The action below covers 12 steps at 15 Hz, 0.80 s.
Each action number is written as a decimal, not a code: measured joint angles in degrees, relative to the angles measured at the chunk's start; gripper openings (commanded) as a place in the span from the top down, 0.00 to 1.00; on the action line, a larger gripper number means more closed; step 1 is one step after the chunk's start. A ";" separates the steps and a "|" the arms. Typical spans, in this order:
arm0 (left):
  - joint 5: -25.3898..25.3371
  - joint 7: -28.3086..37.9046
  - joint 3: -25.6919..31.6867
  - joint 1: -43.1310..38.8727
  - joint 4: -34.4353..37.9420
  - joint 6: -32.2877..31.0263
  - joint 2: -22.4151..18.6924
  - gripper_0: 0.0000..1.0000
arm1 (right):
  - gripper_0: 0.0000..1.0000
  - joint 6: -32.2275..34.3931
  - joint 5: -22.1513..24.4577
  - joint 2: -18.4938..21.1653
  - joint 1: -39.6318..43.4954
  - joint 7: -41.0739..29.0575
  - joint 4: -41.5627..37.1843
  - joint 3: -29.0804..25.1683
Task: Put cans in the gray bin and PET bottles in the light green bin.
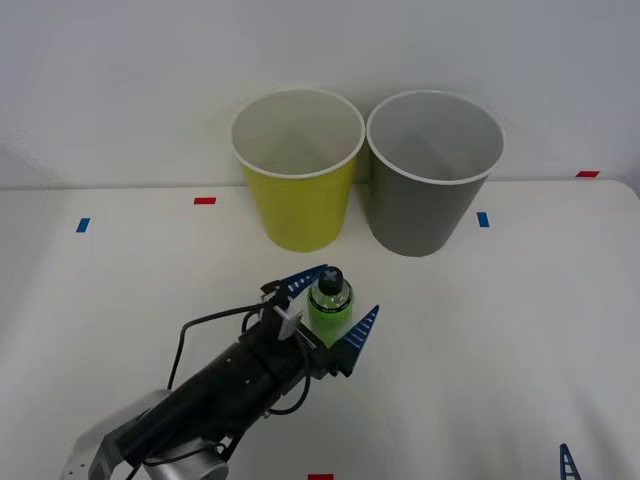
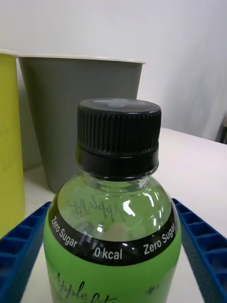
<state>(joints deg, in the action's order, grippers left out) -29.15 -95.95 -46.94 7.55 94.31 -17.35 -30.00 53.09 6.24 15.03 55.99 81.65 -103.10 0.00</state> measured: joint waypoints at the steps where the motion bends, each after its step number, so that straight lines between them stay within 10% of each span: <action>1: -0.04 -0.01 -0.01 0.00 0.00 -0.01 0.02 1.00 | 0.00 0.00 0.00 0.00 0.00 0.00 0.00 0.00; 12: -0.06 -0.24 1.30 -0.23 1.40 1.20 -3.04 1.00 | 0.00 0.00 0.00 0.00 0.00 0.00 0.00 0.00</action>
<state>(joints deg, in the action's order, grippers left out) -29.21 -96.19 -45.64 7.32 95.71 -16.15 -33.04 53.09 6.24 15.03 55.99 81.65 -103.10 0.00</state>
